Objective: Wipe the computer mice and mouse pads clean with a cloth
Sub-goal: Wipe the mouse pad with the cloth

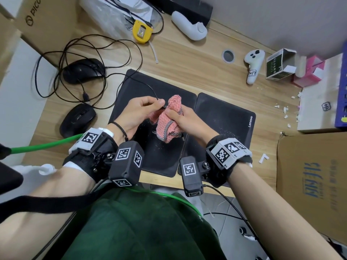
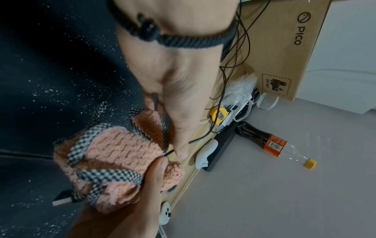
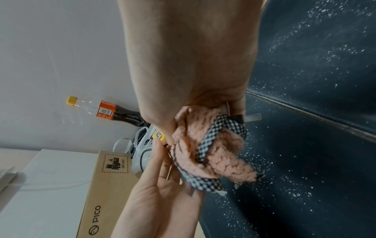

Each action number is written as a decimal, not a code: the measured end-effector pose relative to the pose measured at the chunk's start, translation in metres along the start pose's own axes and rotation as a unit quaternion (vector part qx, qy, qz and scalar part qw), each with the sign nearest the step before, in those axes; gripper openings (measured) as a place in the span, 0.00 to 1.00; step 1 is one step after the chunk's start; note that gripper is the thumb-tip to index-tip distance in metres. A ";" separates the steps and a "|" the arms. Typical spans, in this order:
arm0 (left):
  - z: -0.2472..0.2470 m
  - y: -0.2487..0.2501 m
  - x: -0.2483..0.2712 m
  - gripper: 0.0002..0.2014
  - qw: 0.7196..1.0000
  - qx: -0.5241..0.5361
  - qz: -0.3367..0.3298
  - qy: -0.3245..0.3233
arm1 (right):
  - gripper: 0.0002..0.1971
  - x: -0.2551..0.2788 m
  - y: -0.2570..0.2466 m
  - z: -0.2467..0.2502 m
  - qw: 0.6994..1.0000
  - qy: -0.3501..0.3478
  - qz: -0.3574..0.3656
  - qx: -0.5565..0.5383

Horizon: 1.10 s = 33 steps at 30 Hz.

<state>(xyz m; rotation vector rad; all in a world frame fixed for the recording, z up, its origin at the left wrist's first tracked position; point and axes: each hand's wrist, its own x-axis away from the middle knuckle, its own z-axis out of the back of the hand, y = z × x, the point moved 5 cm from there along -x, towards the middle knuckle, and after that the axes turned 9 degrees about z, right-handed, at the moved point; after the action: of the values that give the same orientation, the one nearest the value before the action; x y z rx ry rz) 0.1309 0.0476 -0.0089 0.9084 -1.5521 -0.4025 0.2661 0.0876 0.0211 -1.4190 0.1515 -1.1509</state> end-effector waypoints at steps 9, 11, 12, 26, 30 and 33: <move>-0.003 0.006 -0.012 0.10 0.997 0.006 0.006 0.075 | 0.04 -0.002 -0.008 0.010 0.999 0.015 0.043 0.026; -0.007 0.011 -0.014 0.10 0.996 0.011 0.012 0.089 | 0.03 -0.003 -0.010 0.013 0.998 0.019 0.049 0.027; -0.009 0.013 -0.014 0.10 0.996 0.012 0.012 0.092 | 0.02 -0.004 -0.011 0.015 0.998 0.020 0.052 0.026; -0.010 0.031 -0.009 0.11 0.996 0.029 -0.076 0.041 | 0.12 0.001 -0.006 0.029 0.983 0.026 0.011 -0.180; -0.005 0.038 -0.008 0.10 0.992 0.069 -0.083 0.066 | 0.13 0.000 -0.011 0.028 0.978 0.026 0.016 -0.207; -0.002 0.039 -0.007 0.08 0.990 0.098 -0.076 0.070 | 0.13 -0.003 -0.014 0.025 0.978 0.030 0.038 -0.204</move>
<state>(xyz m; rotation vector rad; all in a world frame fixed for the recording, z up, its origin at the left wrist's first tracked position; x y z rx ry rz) 0.1207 0.0776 0.0142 1.1883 -1.4152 -0.2899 0.2747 0.1104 0.0370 -1.7206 0.5050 -1.1419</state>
